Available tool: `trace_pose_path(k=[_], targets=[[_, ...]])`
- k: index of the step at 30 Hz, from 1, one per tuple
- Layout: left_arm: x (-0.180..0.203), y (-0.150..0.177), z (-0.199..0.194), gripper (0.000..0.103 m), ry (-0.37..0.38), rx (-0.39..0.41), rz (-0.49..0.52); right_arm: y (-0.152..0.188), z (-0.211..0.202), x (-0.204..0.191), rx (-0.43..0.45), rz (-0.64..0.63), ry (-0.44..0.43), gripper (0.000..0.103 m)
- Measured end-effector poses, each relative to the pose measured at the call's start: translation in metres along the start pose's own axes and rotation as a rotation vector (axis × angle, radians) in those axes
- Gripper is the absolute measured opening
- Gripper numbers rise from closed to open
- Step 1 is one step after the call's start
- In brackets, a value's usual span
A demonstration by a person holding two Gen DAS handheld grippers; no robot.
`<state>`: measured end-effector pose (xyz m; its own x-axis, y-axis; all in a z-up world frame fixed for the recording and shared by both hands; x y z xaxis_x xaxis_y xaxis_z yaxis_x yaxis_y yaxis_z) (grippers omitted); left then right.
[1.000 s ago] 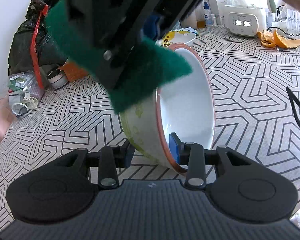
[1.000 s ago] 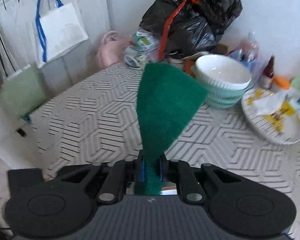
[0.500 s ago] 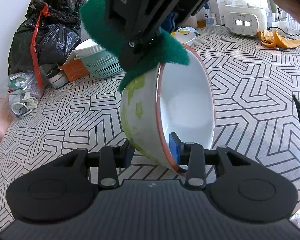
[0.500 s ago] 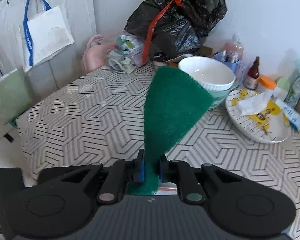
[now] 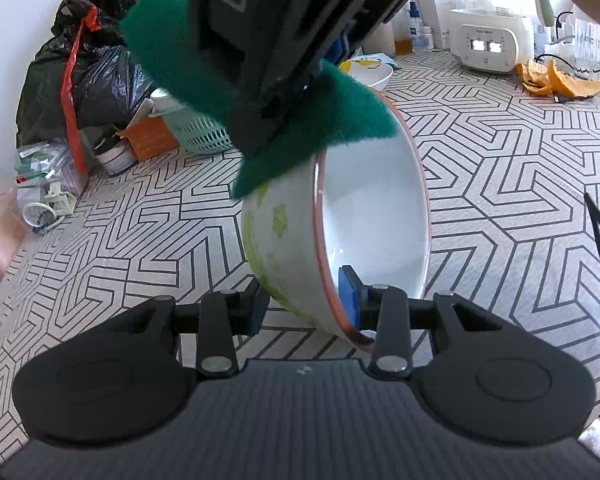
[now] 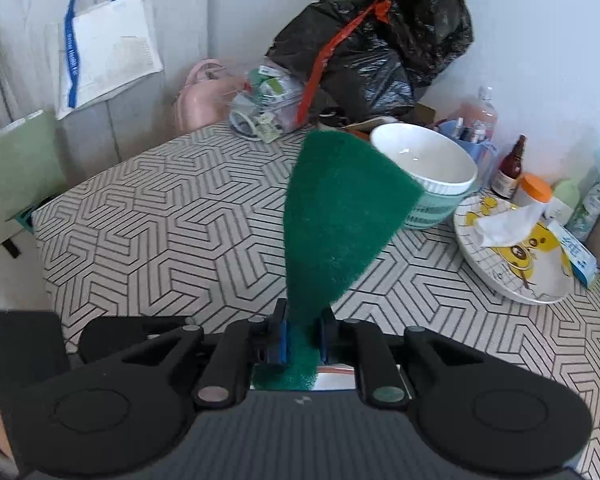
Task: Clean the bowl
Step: 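Scrub the outer wall of the bowl with the pad while the left tool holds it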
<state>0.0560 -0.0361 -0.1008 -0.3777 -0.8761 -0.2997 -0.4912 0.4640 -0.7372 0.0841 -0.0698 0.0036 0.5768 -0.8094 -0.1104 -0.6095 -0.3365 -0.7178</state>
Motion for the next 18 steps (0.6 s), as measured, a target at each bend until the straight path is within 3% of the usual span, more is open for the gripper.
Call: trace_pose_path(k=[16, 18], targets=[[0.037, -0.017, -0.016, 0.036, -0.018, -0.005, 0.008, 0.000, -0.001, 0.017, 0.018, 0.058, 0.049, 0.014], [0.025, -0.009, -0.012, 0.037, -0.014, -0.001, 0.007, 0.001, -0.001, 0.015, 0.021, 0.057, 0.041, 0.014]])
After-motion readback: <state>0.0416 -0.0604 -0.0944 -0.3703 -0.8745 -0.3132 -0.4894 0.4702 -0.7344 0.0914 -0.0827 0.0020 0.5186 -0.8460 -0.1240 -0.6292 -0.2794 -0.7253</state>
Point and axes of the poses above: each gripper's, at about its wrist camera, not at the fingertips, and z roughly the way its jaws point, x to its right, y to its underside, the point moved 8 cm from there along z, roughly the way its jaws point, and after that the axes turned 4 degrees about z, right-handed, at the moved point
